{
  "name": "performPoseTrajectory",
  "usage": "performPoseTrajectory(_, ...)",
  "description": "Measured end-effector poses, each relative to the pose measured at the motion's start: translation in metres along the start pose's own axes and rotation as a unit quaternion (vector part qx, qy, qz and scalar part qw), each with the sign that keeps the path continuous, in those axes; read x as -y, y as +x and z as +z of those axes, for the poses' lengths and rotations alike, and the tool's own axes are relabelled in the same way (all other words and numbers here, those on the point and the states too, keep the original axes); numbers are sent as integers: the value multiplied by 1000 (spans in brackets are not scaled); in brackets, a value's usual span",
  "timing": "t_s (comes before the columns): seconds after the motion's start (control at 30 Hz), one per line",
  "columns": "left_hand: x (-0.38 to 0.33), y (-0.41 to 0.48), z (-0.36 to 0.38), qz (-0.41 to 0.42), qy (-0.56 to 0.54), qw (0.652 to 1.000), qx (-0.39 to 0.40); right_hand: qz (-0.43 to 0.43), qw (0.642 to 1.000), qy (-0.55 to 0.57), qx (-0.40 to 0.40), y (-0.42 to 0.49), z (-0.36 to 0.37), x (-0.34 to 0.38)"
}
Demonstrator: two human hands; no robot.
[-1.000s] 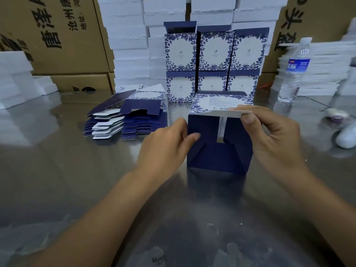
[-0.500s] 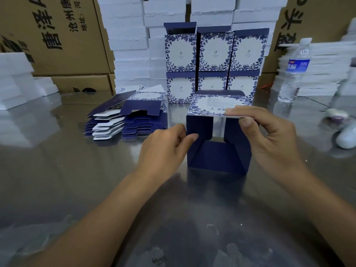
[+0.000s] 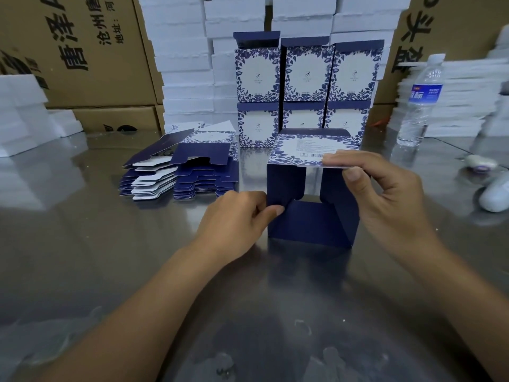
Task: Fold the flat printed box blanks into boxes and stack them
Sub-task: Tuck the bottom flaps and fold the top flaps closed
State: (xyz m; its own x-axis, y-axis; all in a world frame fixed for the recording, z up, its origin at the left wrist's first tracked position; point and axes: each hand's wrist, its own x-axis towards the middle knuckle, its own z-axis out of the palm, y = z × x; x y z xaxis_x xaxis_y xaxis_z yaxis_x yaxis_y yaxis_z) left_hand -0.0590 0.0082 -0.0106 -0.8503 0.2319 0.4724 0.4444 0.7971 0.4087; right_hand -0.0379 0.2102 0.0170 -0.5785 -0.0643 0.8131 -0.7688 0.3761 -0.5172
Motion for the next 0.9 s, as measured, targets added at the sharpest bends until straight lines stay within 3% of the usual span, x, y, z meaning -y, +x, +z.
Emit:
performPoseTrajectory(0.53, 10, 1, 1, -8, 1, 994, 108, 3, 1000, -9, -1, 1, -1, 0)
performPoseTrajectory(0.9, 12, 1, 2, 3, 13, 995, 102, 8, 1000, -17, -10, 1, -1, -2)
